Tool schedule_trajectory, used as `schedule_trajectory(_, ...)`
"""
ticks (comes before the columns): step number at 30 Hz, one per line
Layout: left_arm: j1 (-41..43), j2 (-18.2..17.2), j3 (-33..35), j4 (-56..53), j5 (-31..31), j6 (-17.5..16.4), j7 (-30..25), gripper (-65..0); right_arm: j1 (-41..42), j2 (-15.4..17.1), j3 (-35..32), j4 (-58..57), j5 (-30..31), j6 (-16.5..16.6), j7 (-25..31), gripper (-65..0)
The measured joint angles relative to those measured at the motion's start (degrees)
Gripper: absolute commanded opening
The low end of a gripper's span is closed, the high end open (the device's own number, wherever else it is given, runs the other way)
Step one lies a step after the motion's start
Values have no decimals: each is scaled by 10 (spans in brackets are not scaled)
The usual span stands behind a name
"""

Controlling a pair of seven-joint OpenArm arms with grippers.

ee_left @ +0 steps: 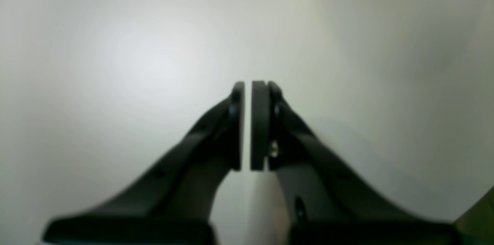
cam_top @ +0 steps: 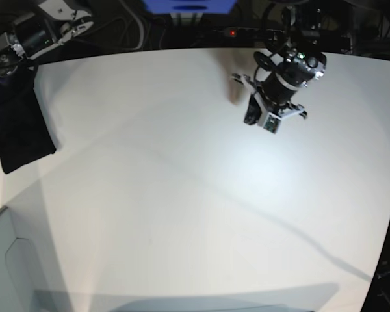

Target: Fold the T-shirt properly

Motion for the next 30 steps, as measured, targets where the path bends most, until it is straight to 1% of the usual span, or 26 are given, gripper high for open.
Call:
schedule_trajectory(2, 7, 0, 0, 25, 0, 0, -22, -615, -33, -2, -13, 29, 2, 2, 36, -650)
schedule_trajectory(3, 14, 0, 0, 34, -1, 0, -50, -615, -59, 0, -22, 45, 4, 2, 63, -650)
schedule_trajectory(5, 29, 0, 0, 36, -3, 0, -121, -615, -108, 2, -37, 65, 5, 6, 108, -650)
schedule_trajectory(7, 44, 0, 0, 27, 19, 0, -207, -615, -148, 2, -45, 68, 5, 5, 148, -650)
schedule_trajectory(9, 57, 3, 0, 14, 62, 0, -283, -615, -181, -1, -46, 68, 3, 7, 192, -650)
schedule_trajectory(11, 75, 4, 0, 5, 97, 0, -376, -615, -217, 2, -46, 68, 5, 7, 231, -650)
schedule_trajectory(12, 84, 4, 0, 3, 106, 0, -415, -615, -236, 3, -46, 68, 5, 9, 247, -650)
schedule_trajectory(14, 106, 5, 0, 1, 123, 0, -486, -615, -270, 2, -47, 68, 5, 19, 274, -650)
schedule_trajectory(15, 118, 5, 0, -2, 128, 0, -521, -615, -284, -4, -45, 68, 5, 29, 287, -650)
schedule_trajectory(17, 139, 5, 0, -6, 141, 0, -573, -615, -309, -20, -40, 69, 4, 48, 314, -650)
schedule_trajectory(18, 150, 6, 0, -6, 143, 7, -596, -615, -324, -27, -35, 69, 2, 64, 322, -650)
schedule_trajectory(19, 162, 5, 1, -9, 145, 23, -625, -615, -340, -33, -28, 70, 0, 75, 332, -650)
schedule_trajectory(22, 190, -1, 0, -34, 142, 95, -692, -615, -374, -61, -2, 71, 1, 76, 349, -650)
schedule_trajectory(23, 198, -1, -1, -43, 141, 109, -709, -615, -386, -69, 7, 70, 0, 75, 348, -650)
schedule_trajectory(24, 206, 0, -2, -54, 141, 123, -737, -615, -397, -76, 14, 70, -3, 74, 348, -650)
schedule_trajectory(25, 211, 0, -1, -69, 141, 125, -768, -615, -406, -84, 22, 70, -2, 73, 350, -650)
schedule_trajectory(27, 220, 0, 0, -98, 143, 139, -811, -614, -421, -100, 31, 70, -2, 73, 355, -650)
schedule_trajectory(30, 223, 0, 0, -152, 143, 140, -870, -613, -437, -119, 32, 70, -2, 73, 351, -650)
